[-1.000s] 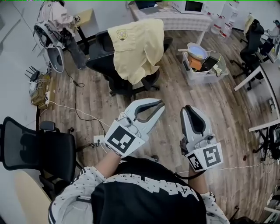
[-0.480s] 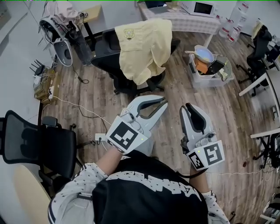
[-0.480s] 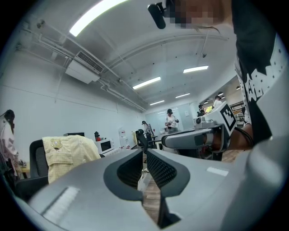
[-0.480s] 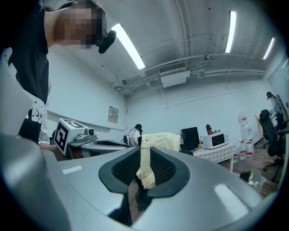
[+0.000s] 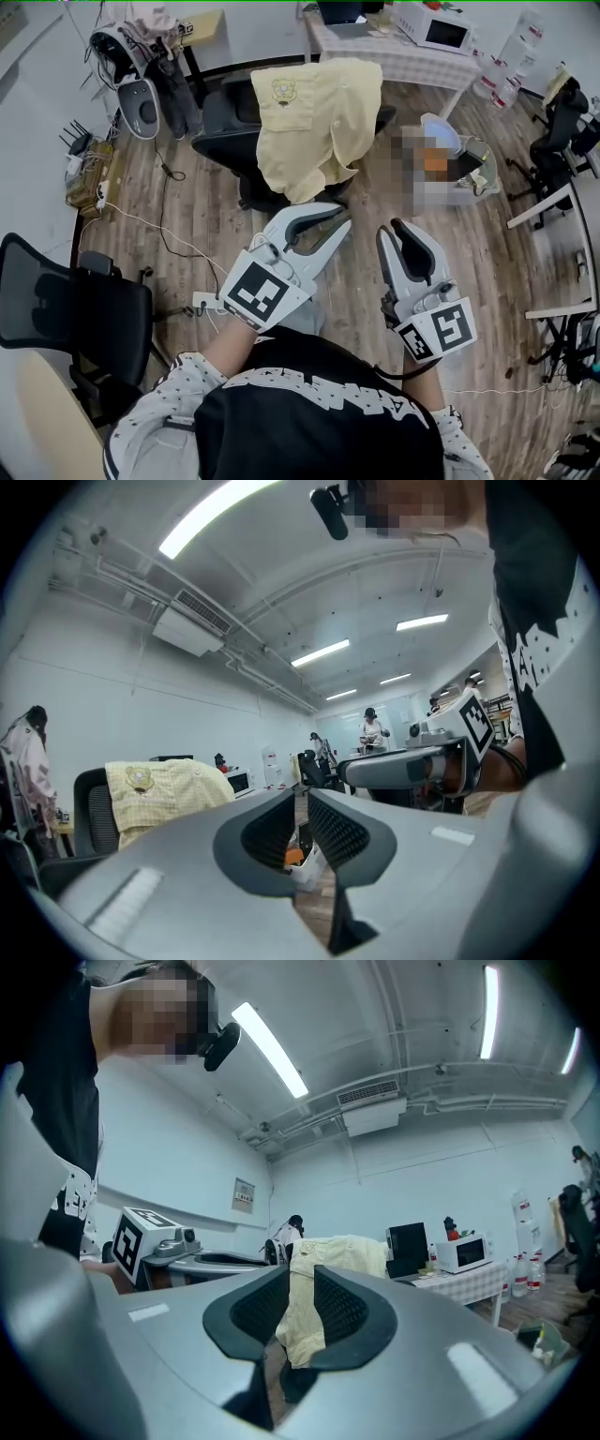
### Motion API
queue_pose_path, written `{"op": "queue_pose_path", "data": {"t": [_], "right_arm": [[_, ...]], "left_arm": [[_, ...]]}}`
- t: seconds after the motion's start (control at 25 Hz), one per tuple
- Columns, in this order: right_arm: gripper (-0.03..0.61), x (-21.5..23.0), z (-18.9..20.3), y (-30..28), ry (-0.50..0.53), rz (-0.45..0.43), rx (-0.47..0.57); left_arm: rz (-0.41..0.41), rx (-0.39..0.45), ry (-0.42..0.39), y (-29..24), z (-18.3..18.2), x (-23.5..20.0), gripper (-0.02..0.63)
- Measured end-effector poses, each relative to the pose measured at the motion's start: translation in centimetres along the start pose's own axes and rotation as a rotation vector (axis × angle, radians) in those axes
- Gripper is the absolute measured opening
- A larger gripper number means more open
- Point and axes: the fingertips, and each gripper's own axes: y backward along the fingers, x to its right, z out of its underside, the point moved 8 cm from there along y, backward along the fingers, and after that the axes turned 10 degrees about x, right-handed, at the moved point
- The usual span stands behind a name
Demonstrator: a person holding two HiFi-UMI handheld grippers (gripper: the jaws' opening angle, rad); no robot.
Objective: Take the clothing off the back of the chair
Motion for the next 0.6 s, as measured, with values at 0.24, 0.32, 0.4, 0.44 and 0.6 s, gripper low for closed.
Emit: {"op": "queue_pose_path", "data": {"t": [0.24, 0.32, 0.4, 0.44, 0.6], "right_arm": [[0.106, 1.8, 0.7, -3.2, -0.007, -0.026, -0.01], [0.11, 2.4, 0.9, -4.1, -0.007, -0.038, -0.013], [0.117, 3.2, 1.1, -5.0, -0.011, -0.044, -0.012], [0.12, 3.5, 1.3, -5.4, -0.013, -0.046, -0.013], [0.129, 4.5, 2.0, -7.1, -0.02, -0.048, -0.027]], "left_arm": [[-0.065, -0.005, -0.007, -0.7, 0.8, -3.2, 0.064], [-0.086, -0.006, -0.007, -1.0, 1.2, -4.2, 0.074], [-0.102, -0.008, -0.008, -1.4, 1.5, -5.1, 0.083], [-0.108, -0.011, -0.009, -1.5, 1.7, -5.5, 0.086], [-0.141, -0.023, -0.005, -1.8, 2.4, -7.3, 0.098]]}}
